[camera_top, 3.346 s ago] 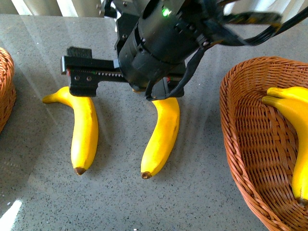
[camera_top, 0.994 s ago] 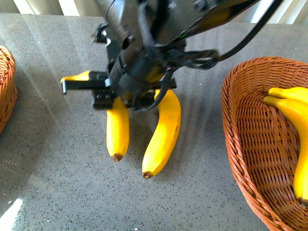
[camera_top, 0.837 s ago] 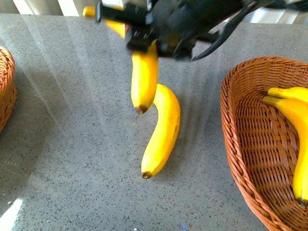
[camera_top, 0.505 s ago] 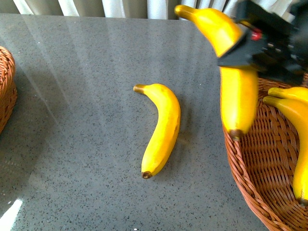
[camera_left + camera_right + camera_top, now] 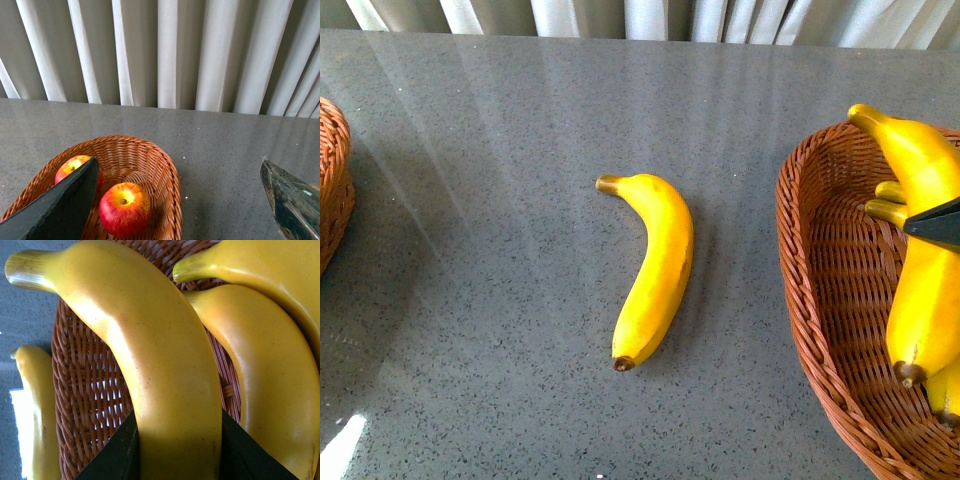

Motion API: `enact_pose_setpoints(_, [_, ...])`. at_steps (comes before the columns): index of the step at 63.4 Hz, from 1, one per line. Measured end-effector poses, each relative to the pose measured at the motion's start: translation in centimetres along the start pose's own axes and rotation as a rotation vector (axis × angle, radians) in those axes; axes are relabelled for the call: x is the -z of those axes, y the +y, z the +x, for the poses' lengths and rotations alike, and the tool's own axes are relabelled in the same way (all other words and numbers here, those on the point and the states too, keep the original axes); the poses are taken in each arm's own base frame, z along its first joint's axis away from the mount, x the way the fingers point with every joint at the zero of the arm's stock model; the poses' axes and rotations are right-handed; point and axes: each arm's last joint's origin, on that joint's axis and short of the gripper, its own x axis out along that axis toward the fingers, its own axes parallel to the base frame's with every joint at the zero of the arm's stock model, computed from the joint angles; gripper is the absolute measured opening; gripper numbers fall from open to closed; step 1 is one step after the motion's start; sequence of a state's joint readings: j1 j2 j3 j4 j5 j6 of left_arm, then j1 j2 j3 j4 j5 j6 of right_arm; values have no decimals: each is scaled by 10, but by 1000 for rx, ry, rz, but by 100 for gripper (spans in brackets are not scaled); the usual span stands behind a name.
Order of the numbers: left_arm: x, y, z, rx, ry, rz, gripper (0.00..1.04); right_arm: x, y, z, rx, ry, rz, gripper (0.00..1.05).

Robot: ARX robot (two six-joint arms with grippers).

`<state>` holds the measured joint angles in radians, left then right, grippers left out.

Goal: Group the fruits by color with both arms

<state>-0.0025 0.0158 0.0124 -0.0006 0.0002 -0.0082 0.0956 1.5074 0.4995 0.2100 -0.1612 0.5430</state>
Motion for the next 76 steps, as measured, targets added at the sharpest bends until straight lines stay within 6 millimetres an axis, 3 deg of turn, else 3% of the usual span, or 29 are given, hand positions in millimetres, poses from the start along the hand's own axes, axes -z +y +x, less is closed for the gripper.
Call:
enact_pose_setpoints(30, [0, 0, 0, 0, 0, 0, 96, 4, -7, 6, 30, 20, 12, 30])
enact_pose_setpoints(43, [0, 0, 0, 0, 0, 0, 96, 2, -7, 0, 29, 21, 8, 65])
enact_pose_setpoints(48, [0, 0, 0, 0, 0, 0, 96, 1, -2, -9, 19, 12, -7, 84])
enact_pose_setpoints(51, [0, 0, 0, 0, 0, 0, 96, 1, 3, -14, 10, 15, -20, 91])
enact_pose_setpoints(61, [0, 0, 0, 0, 0, 0, 96, 2, 29, -24, -36, 35, -74, 90])
enact_pose_setpoints(76, [0, 0, 0, 0, 0, 0, 96, 7, 98, -24, -155, 87, -157, 94])
